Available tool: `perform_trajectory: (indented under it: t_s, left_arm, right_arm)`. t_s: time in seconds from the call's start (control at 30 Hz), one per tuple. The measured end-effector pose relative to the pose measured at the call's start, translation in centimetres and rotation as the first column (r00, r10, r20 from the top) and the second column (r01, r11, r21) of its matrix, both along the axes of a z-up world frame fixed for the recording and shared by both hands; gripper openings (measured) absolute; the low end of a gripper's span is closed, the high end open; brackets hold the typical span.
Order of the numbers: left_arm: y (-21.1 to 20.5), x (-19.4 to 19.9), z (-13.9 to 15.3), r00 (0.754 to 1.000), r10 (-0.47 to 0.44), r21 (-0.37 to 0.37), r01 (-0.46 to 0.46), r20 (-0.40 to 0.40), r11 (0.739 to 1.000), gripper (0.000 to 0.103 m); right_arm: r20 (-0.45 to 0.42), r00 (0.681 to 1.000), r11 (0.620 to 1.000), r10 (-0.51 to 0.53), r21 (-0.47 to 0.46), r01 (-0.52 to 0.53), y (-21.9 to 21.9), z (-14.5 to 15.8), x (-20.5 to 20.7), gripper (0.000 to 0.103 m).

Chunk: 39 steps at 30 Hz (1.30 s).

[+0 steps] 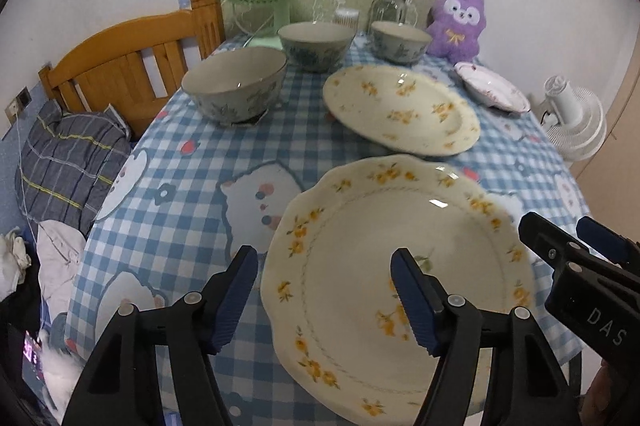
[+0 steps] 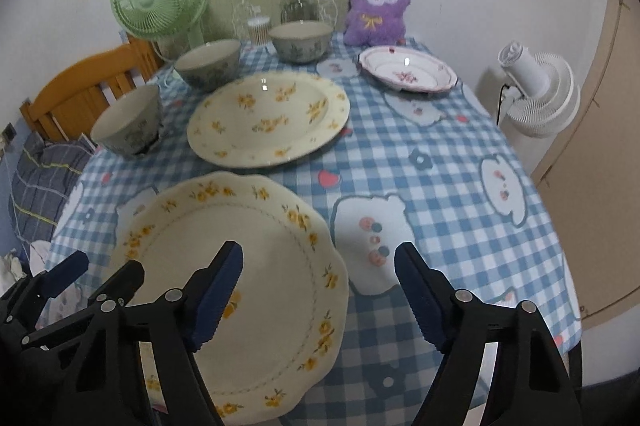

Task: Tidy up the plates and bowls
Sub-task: 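Lower both grippers onto the rim of the large scalloped flower plate and close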

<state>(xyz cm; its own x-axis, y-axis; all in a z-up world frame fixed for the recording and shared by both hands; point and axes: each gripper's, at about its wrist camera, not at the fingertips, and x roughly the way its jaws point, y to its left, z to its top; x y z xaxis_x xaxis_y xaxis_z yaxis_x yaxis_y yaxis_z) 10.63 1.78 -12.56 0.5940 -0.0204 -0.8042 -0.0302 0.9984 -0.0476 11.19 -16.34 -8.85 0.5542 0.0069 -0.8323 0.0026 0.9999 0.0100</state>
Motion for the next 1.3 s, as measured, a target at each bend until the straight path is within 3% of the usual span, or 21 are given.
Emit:
perform_trajectory:
  t_s: [0.4,0.73,0.93,1.3]
  left_arm:
    - [1.0,1.7,-3.5,0.996,-0.018,-0.022,0.017,-0.087,1.000,0.056]
    - [1.5,2.8,-4.6,0.993,-0.041,-0.043,0.036,-0.114,0.998,0.048]
    - [2.1,2.9,-4.6,0.991,-0.069,-0.070,0.061,-0.118,0.996,0.042]
    - [1.7,3.1,-4.5,0.989,-0.058,-0.046,0.052,-0.135,0.998,0.045]
  right_arm:
    - [-0.112,0.992,0.999,-0.052,-0.013,0.051,-0.3,-4.5,1.0,0.066]
    - [-0.162,0.985,0.998,-0.058,-0.010,0.057,0.1,-5.9,2.0,0.045]
    - [-0.149,0.986,0.997,-0.072,-0.010,0.071,0.3,-6.0,2.0,0.045]
    - [-0.165,0.985,0.999,-0.043,-0.008,0.042,0.2,-6.1,2.5,0.046]
